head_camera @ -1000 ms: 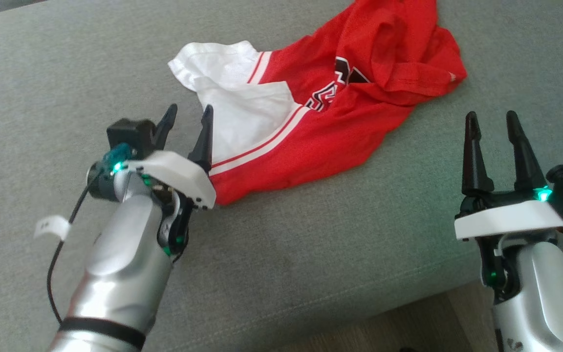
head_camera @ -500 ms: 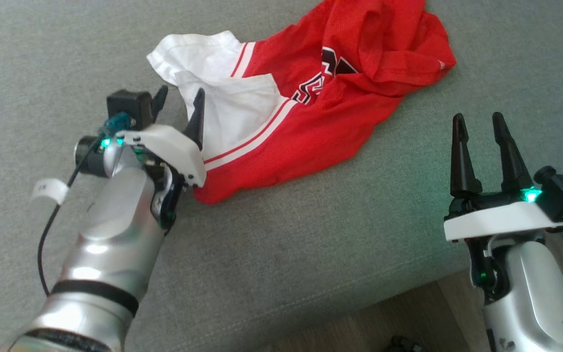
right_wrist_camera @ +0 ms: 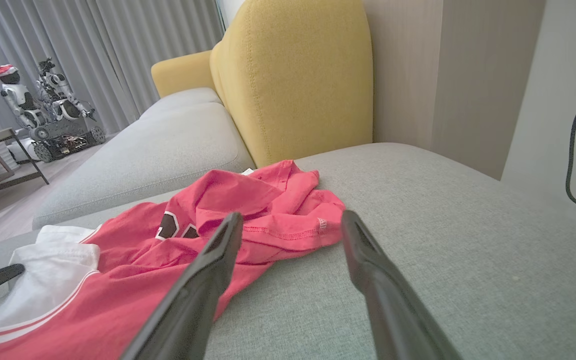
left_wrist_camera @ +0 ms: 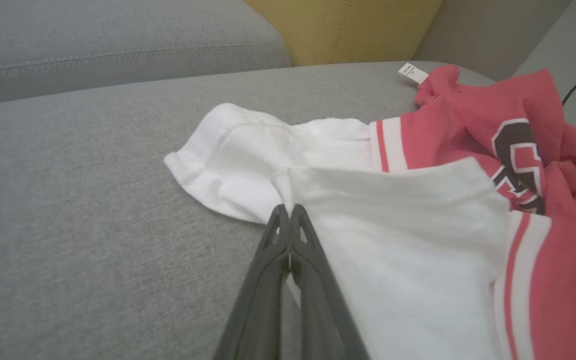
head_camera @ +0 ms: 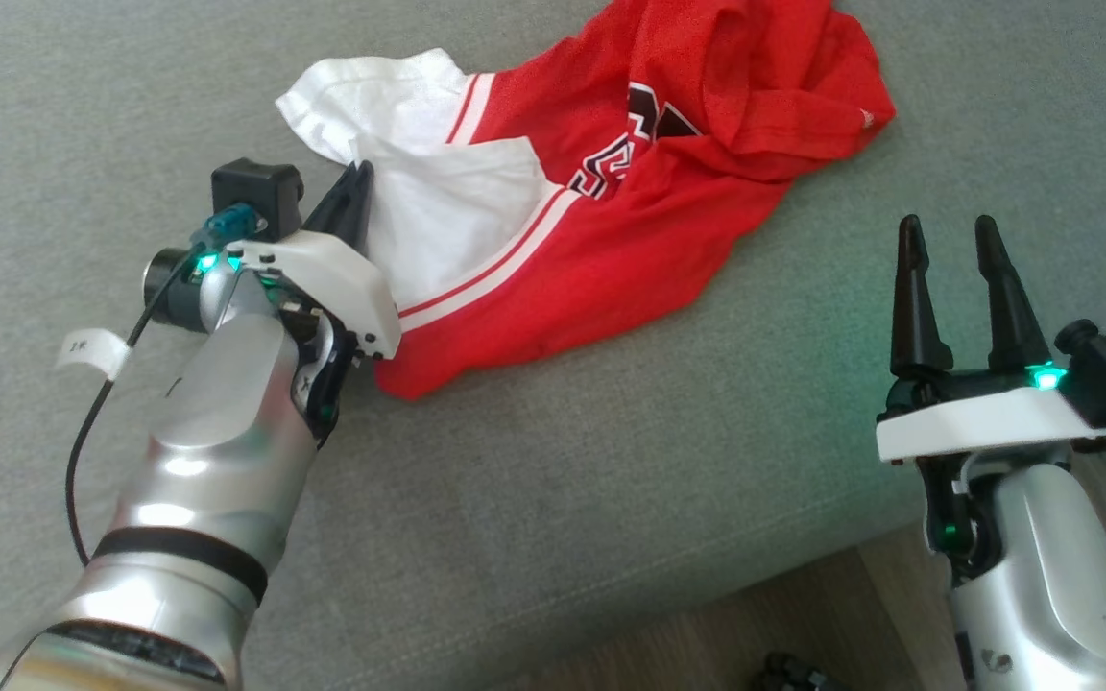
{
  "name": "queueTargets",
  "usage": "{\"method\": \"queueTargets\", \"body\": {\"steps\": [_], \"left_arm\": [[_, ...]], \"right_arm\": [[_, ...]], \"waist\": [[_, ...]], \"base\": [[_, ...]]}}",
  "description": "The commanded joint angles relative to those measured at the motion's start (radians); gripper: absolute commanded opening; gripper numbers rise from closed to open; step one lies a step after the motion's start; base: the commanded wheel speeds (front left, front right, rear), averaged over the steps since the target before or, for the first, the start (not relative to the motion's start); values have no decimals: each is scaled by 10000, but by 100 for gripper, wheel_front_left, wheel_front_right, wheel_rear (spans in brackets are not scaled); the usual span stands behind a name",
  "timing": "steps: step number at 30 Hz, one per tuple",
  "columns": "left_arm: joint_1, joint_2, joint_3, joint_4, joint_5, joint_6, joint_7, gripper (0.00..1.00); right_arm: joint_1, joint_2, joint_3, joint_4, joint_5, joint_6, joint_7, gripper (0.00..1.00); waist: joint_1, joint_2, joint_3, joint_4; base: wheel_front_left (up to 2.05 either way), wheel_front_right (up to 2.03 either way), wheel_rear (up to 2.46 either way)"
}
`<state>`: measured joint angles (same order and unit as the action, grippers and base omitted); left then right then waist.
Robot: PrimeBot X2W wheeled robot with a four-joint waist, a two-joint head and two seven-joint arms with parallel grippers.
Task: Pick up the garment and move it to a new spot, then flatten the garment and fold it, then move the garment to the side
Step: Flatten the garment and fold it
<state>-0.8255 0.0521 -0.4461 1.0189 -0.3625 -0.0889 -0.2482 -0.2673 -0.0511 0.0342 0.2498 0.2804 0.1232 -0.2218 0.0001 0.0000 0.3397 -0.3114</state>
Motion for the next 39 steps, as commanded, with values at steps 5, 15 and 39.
{"method": "queueTargets", "body": {"steps": [5, 15, 39], "left_arm": [[-255, 179, 257, -706, -12, -23, -131, 0], [-25, 812, 1007, -2698, 336, 293, -134, 0], [4481, 1117, -875, -6861, 1287, -349, -87, 0]], "right_arm": [[-320, 8, 21, -124, -81, 75, -124, 100], [-379, 8, -149, -3, -309, 75, 77, 100], [201, 9, -963, 379, -510, 75, 483, 100]], "waist": [[-1, 0, -277, 301], [-1, 0, -900, 1033], [-1, 0, -2073, 2713]], "base": [[0, 0, 0], [0, 0, 0], [0, 0, 0]]}}
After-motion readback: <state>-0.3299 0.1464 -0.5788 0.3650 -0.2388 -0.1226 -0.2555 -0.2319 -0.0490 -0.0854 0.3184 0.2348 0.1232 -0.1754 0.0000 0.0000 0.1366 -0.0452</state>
